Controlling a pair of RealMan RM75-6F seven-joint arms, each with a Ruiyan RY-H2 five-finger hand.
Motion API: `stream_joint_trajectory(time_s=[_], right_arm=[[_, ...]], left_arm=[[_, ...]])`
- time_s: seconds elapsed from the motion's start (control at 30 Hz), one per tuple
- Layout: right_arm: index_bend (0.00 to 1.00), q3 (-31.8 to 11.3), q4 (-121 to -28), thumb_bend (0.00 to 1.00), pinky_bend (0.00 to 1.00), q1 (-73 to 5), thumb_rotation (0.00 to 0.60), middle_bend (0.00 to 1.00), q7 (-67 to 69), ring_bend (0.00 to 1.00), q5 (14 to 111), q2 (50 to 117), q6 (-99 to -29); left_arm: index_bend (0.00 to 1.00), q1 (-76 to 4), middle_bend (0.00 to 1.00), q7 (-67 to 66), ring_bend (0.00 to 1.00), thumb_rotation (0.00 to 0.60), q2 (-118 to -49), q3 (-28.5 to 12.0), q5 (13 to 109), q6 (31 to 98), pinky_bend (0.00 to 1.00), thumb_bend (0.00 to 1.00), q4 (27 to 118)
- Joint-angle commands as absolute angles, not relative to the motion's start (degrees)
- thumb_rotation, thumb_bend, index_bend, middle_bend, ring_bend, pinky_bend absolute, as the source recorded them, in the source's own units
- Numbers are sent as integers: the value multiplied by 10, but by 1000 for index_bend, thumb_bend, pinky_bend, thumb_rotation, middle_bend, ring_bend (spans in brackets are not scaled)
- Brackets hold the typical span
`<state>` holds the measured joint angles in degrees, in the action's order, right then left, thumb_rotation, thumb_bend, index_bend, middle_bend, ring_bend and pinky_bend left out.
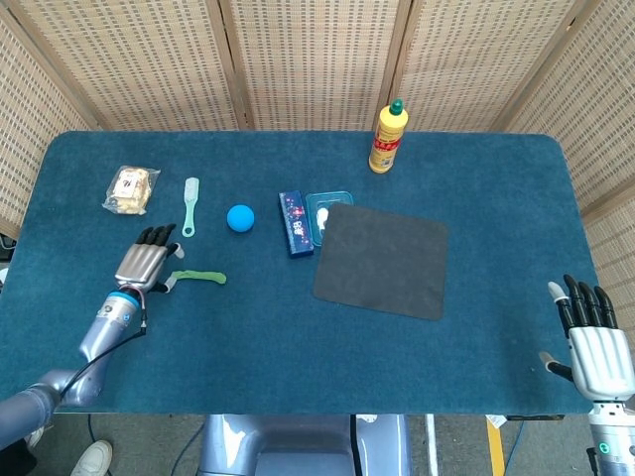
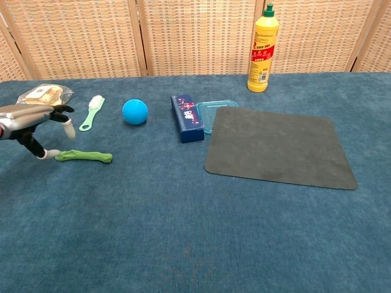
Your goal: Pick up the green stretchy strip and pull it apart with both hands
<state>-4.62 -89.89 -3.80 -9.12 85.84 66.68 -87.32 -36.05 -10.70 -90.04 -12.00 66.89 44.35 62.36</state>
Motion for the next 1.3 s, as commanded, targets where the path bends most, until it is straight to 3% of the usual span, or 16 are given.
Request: stream_joint_trajectory(time_s=[0.03, 0.73, 1.3], right_arm=[[0, -47, -900, 0, 0, -37, 600, 0, -92, 0, 856, 667, -873], [0, -48, -900, 0, 0, -38, 600, 0, -88, 0, 849, 665, -867], [0, -47, -900, 0, 0, -39, 600, 0, -80, 0, 847, 663, -861]], left_arm=[[414, -373, 0, -110, 0, 600, -916, -118, 664, 432, 0, 385, 608], [482, -379, 0, -95, 0, 600, -931, -95, 666, 440, 0, 407, 593], [607, -379, 0, -83, 0, 600, -931, -90, 659, 444, 0, 425, 602]])
